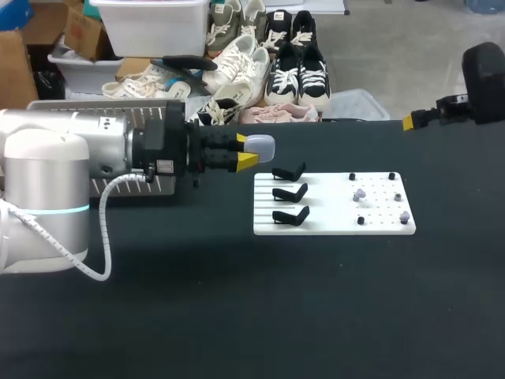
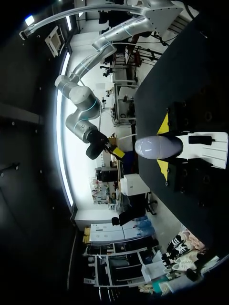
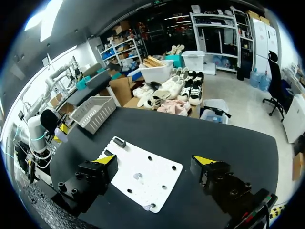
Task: Pick up each earbud case from the left stands, insert the matching earbuds, close the lid, and place the case in the box.
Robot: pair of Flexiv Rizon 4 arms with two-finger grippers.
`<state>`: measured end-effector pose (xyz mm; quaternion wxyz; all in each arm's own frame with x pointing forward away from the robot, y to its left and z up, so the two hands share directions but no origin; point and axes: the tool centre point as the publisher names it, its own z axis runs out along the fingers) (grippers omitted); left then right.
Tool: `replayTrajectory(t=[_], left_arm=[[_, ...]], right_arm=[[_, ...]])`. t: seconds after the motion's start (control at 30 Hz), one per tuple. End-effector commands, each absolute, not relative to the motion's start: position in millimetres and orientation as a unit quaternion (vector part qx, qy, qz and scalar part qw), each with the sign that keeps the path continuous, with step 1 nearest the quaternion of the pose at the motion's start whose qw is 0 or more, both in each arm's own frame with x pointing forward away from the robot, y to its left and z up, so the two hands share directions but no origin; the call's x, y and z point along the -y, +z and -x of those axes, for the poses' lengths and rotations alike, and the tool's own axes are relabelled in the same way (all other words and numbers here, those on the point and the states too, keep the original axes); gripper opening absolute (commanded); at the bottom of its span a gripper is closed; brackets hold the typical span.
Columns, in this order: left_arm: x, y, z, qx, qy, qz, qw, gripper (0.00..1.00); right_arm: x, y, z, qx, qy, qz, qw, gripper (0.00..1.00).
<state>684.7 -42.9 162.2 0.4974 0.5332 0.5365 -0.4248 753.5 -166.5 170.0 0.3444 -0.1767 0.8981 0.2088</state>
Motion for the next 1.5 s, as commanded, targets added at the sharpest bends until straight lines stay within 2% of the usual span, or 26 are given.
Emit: replayTrajectory(t=[0.03, 0.2, 0.33, 0.6, 1.0, 1.5], left_arm=[[43.4, 162.1, -681.7, -0.539, -0.421, -0.530, 0.502, 0.00], [43.4, 162.1, -681.7, -0.539, -0.421, -0.530, 0.502, 0.00], [70.0, 164.0, -687.1, -0.501, -0.445, -0.555, 0.493, 0.00], [101.3, 158.7, -699.5, -0.471, -0.478, -0.563, 0.483, 0.00], [103.9, 150.4, -705.5, -0.479, -0.482, -0.556, 0.479, 0.00], [106.2, 142.6, -693.0, -0.505, -0.487, -0.534, 0.472, 0.00]], right_arm=[[168.6, 169.4, -756.3, -0.895, 0.221, 0.182, 0.342, 1.00], [168.6, 169.4, -756.3, -0.895, 0.221, 0.182, 0.342, 1.00], [168.6, 169.4, -756.3, -0.895, 0.221, 0.182, 0.342, 1.00], [148.6, 193.3, -705.7, -0.870, 0.200, 0.250, 0.375, 1.00], [103.8, 230.2, -651.0, -0.839, 0.164, 0.319, 0.409, 1.00], [45.1, 217.6, -646.6, -0.847, 0.137, 0.342, 0.384, 1.00]])
